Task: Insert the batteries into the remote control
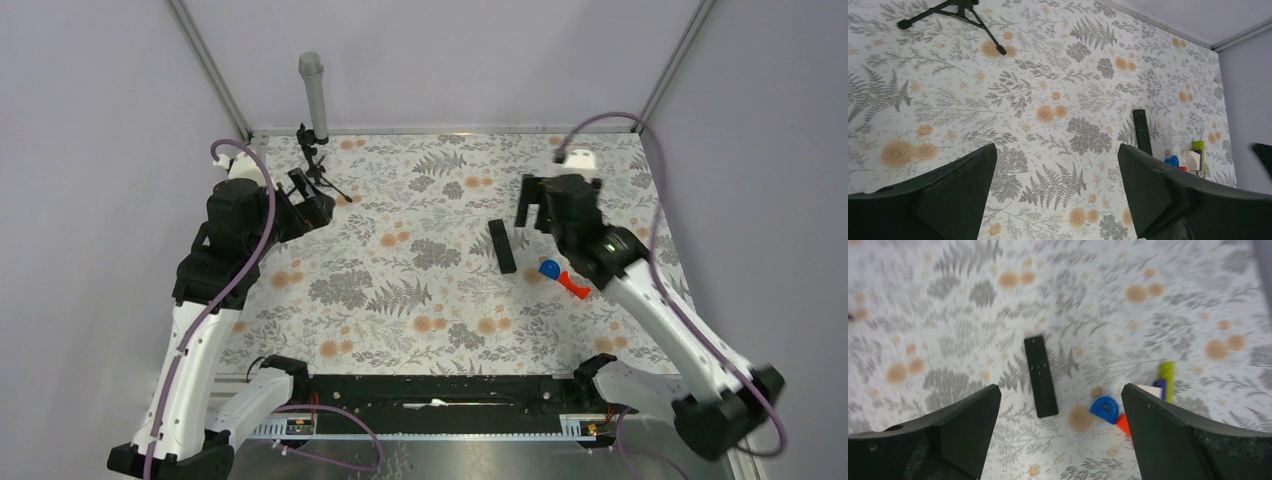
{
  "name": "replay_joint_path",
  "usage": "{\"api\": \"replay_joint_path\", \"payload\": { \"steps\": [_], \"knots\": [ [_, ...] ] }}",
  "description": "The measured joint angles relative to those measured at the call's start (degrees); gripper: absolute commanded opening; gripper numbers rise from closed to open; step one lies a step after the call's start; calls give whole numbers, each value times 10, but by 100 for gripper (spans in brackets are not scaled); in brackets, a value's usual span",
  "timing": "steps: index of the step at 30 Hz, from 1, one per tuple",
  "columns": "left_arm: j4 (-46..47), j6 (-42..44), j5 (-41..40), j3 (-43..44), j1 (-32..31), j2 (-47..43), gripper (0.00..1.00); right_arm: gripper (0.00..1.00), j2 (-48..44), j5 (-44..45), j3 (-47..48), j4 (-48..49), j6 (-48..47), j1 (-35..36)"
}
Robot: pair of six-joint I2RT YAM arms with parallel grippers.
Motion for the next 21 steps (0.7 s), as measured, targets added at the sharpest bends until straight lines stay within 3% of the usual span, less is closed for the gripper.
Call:
{"api": "replay_joint_path", "payload": {
  "steps": [4,10,15,21],
  "knots": [
    [-25,7,-34,2,0,-24,99,100,-177,100,-34,10,-4,0],
    [-41,9,-90,2,0,-96,99,100,-351,244,-68,18,-24,0],
    [-31,11,-143,-8,0,-168,99,100,-435,313,-89,21,-47,0],
    [-24,17,-165,-32,0,-208,99,100,-465,335,-97,20,-60,0]
  ]
}}
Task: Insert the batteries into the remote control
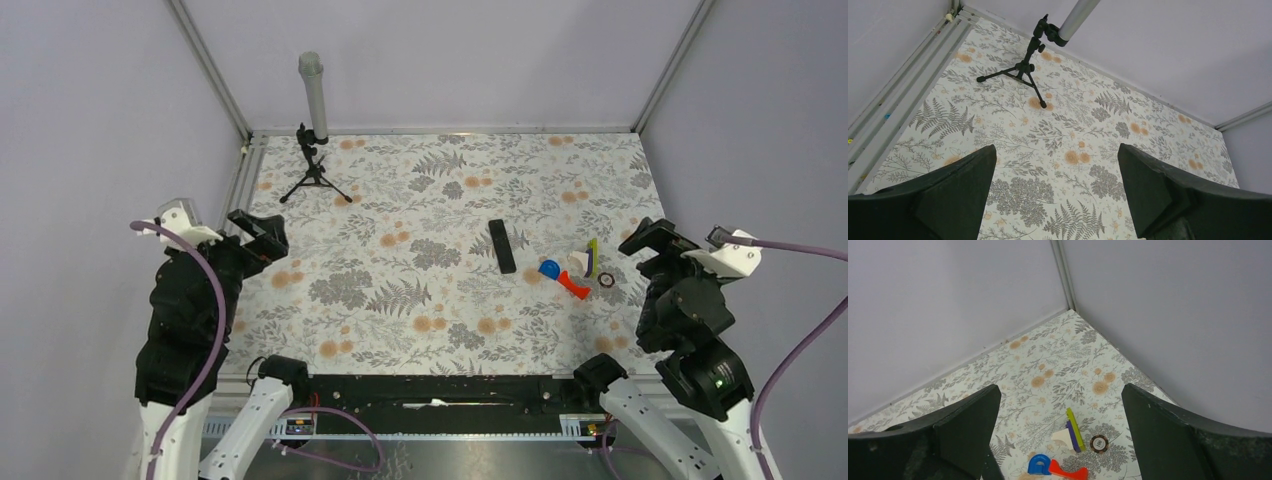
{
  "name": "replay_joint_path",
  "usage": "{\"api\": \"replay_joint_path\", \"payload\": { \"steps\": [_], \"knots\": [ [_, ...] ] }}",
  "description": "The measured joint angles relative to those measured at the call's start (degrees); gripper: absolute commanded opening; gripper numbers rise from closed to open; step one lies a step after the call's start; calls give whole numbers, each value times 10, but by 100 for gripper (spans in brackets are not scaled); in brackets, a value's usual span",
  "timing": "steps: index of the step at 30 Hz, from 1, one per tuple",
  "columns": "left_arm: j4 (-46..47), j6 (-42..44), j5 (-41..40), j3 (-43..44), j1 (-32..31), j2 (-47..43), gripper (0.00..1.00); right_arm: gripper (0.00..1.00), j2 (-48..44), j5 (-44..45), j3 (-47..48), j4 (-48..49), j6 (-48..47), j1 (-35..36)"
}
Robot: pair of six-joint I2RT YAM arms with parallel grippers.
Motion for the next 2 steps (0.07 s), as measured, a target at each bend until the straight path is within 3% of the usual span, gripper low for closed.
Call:
{"api": "replay_joint_path", "payload": {
  "steps": [2],
  "knots": [
    [1,1,-4,-4,0,0,99,100,0,0,-3,0,0,0]
  ]
}}
